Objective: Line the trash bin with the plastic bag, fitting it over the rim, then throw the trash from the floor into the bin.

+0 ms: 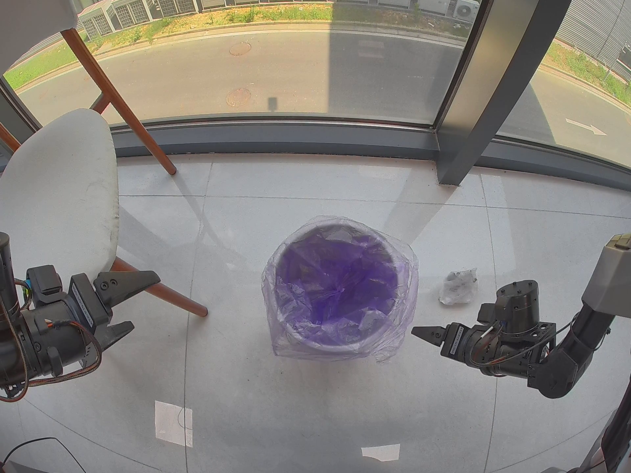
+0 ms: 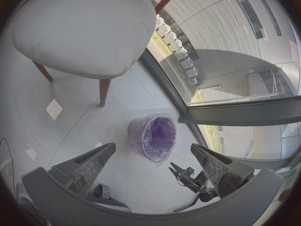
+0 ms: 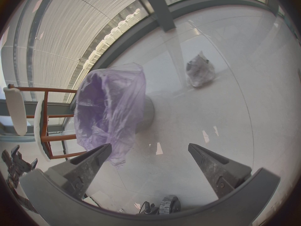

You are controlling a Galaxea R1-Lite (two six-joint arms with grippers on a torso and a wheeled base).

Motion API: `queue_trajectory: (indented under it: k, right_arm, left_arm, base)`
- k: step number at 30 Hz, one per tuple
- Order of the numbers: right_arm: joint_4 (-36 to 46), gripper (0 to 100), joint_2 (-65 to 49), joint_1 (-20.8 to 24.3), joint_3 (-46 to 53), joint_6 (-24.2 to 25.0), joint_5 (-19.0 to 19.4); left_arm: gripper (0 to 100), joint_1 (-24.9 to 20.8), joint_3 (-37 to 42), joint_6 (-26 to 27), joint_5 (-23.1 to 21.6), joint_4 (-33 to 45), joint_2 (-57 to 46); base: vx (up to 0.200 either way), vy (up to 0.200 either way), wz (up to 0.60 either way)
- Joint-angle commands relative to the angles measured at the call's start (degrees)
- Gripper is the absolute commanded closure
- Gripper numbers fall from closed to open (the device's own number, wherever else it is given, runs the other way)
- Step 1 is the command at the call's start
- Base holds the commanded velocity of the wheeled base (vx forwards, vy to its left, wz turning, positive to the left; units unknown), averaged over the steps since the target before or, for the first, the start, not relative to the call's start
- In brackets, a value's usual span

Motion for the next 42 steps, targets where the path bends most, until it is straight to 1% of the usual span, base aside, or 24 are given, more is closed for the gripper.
queue_trajectory:
  k: [1,11,12,23,31,33,37,39,40,42]
  right_arm:
    - [-2.84,0,3.15,2.91,-3.26,-0.83,-0.01]
    - [-2.93,0,5.88,3.79,-6.95,-0.57,0.08]
    - [-2.93,100,6.93,3.35,-8.97,-0.57,-0.01]
    - [-2.93,100,8.96,3.62,-11.70,-0.66,-0.01]
    - [-2.93,100,10.45,4.50,-10.03,-0.83,-0.18]
    - [-2.93,100,12.47,4.41,-10.64,-0.92,-0.27]
    - [-3.45,100,16.69,4.67,-11.96,-1.19,-2.29]
    - [-3.45,100,16.69,4.67,-11.96,-1.19,-2.29]
    - [-7.50,100,19.06,5.02,-12.93,-1.36,-2.82]
    - [-8.90,100,21.44,5.46,-14.33,-2.33,-3.61]
  left_arm:
    - [0,0.03,0.48,1.82,-0.21,-0.05,0.27]
    - [0,0.03,0.74,1.82,-0.30,-0.14,0.27]
    - [0,0.03,0.92,1.82,-0.30,-0.14,0.27]
    - [0,0.12,2.41,1.82,-0.21,-0.05,0.35]
    - [0,0.21,2.59,1.82,-0.03,0.03,0.27]
    - [0,0.21,2.85,1.82,-0.12,-0.05,0.35]
    - [0,0.21,3.12,1.91,-0.03,-0.05,0.44]
    - [0,0.21,3.12,1.91,-0.03,-0.05,0.44]
    - [0,0.21,3.38,2.09,0.14,-0.05,0.44]
    - [0,0.21,3.82,2.88,0.23,-0.05,0.44]
  base:
    - [0.000,0.000,0.00]
    - [0.000,0.000,0.00]
    - [0.000,0.000,0.00]
    - [0.000,0.000,0.00]
    - [0.000,0.000,0.00]
    - [0.000,0.000,0.00]
    - [0.000,0.000,0.00]
    - [0.000,0.000,0.00]
    - [0.000,0.000,0.00]
    - [0.000,0.000,0.00]
